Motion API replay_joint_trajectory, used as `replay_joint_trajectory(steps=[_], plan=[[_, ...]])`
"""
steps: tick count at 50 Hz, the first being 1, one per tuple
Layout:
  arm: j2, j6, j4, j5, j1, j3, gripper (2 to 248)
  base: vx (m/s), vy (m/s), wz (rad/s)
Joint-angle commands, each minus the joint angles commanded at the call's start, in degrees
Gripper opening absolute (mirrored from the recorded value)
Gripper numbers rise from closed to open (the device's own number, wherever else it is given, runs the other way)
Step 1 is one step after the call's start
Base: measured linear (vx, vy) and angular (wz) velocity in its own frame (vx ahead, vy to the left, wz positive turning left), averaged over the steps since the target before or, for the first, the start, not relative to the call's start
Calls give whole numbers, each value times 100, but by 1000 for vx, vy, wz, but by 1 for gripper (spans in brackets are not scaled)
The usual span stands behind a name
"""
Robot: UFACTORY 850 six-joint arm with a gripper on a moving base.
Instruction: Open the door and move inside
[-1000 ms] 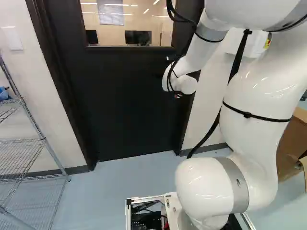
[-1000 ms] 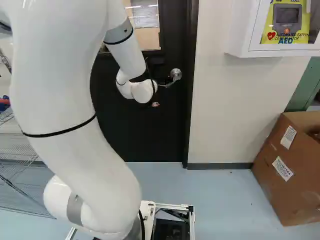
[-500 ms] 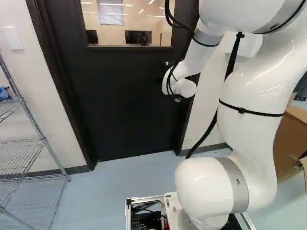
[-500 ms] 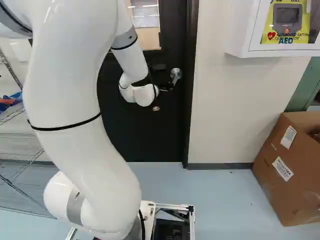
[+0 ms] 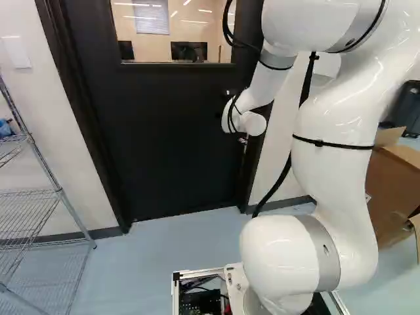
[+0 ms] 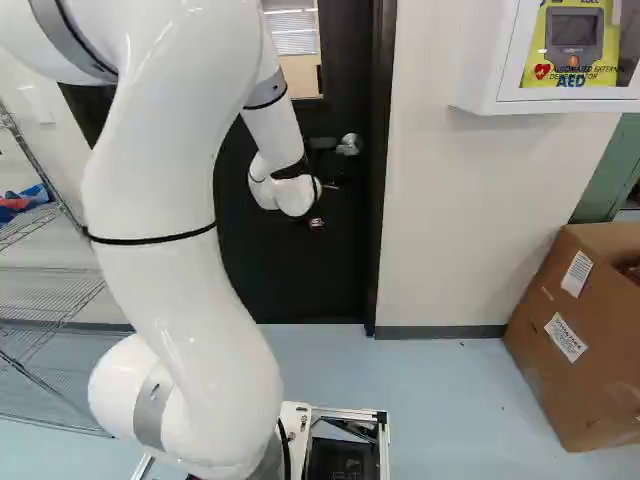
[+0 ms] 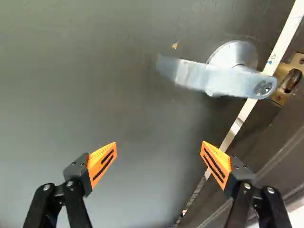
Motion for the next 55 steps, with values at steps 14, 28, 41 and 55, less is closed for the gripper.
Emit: replay_joint_trajectory(steps=[14,28,41,55], plan=[[-286,0,-253,0,12,-253,247,0,0,0],[-444,0,-462,11,21,-445,247,0,0,0],[-584,0,-375,22,29,-621,247,0,0,0],[-751,0,-362,22,39,-833,247,0,0,0]])
